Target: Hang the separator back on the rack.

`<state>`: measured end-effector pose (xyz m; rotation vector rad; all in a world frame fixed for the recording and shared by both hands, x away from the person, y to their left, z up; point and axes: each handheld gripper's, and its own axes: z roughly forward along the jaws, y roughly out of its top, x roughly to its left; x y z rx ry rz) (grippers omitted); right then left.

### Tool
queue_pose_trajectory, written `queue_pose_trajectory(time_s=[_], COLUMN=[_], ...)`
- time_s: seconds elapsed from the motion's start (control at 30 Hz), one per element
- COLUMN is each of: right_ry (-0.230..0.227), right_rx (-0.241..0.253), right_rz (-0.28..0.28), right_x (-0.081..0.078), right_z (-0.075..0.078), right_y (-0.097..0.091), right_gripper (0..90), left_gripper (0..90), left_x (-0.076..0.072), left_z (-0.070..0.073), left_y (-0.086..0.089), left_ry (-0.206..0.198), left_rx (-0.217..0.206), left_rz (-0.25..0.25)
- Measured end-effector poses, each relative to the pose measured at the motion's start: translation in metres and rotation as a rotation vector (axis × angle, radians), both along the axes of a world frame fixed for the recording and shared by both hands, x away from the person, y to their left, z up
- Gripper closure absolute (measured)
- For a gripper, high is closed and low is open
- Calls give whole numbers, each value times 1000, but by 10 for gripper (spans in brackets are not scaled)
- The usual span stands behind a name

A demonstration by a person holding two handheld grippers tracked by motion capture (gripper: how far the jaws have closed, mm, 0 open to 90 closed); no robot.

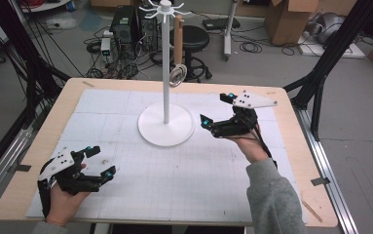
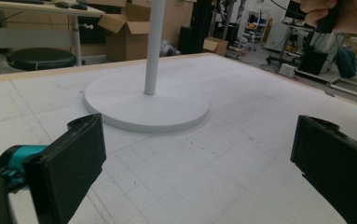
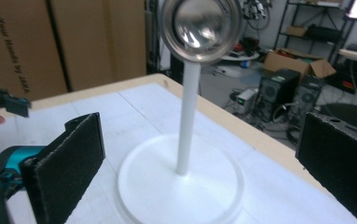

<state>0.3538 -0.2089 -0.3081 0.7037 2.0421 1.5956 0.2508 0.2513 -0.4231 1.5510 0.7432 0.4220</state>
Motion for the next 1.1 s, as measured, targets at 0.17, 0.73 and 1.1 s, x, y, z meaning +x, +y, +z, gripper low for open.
queue_pose_trajectory(time_s=[0.17, 0.73, 1.1], right_ry=[23, 133, 122], right_rx=[9, 8, 37], right_rz=[12, 11, 11], right_x=[-7, -28, -50], right_z=[-16, -67, -80], right_y=[-7, -32, -44], right_gripper=[4, 4, 4], left_gripper=[37, 37, 37], left_x=[1, 4, 5], left_z=[0, -2, -1], left_y=[-2, -3, 0], left_ry=[2, 11, 5], left_rx=[6, 9, 13], left_rz=[-2, 3, 10])
